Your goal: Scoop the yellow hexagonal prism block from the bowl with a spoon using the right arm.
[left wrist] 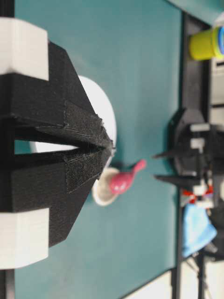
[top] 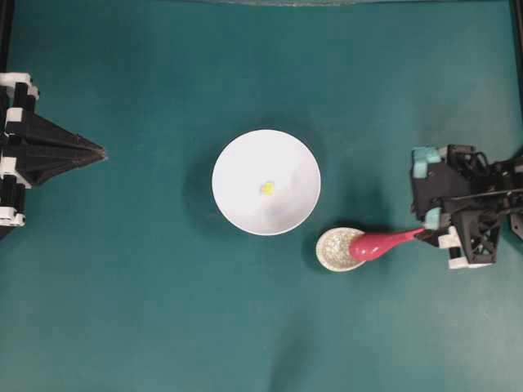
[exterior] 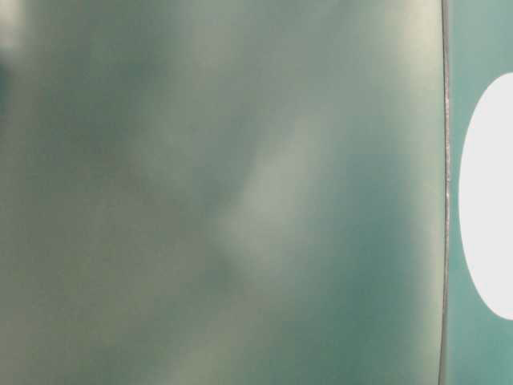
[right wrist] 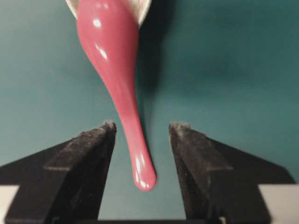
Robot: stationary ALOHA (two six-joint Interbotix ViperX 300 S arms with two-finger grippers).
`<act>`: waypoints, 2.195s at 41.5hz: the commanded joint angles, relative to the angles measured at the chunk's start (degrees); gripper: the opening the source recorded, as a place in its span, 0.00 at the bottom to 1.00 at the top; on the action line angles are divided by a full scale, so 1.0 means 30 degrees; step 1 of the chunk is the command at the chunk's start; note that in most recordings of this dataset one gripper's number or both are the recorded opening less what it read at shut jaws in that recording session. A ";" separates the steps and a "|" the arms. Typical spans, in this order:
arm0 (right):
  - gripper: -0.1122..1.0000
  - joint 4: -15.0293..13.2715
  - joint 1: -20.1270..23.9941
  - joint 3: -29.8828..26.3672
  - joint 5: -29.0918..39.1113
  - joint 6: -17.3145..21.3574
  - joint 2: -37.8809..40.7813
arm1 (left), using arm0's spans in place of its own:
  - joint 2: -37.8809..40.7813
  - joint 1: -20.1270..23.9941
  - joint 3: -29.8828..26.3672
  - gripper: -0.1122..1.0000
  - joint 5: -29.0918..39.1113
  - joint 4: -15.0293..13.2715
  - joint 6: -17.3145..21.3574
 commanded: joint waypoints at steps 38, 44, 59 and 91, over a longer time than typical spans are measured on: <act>0.60 0.0762 0.0732 0.0205 -0.3721 0.0029 0.3662 | 0.0176 0.0000 -0.0410 0.10 0.0029 0.0059 -0.0029; 0.57 0.0762 0.0732 0.0205 -0.3867 0.0029 0.4043 | 0.0176 0.0000 -0.0410 0.10 0.0029 0.0059 -0.0029; 0.31 0.0762 0.0732 0.0059 -0.3457 0.0029 0.4014 | 0.0146 0.0000 -0.0439 0.10 0.0029 0.0059 0.0000; 0.31 0.1377 0.0762 -0.1992 -0.0586 0.0176 0.2080 | 0.0176 0.0000 -0.0439 0.10 0.0059 0.0059 -0.0029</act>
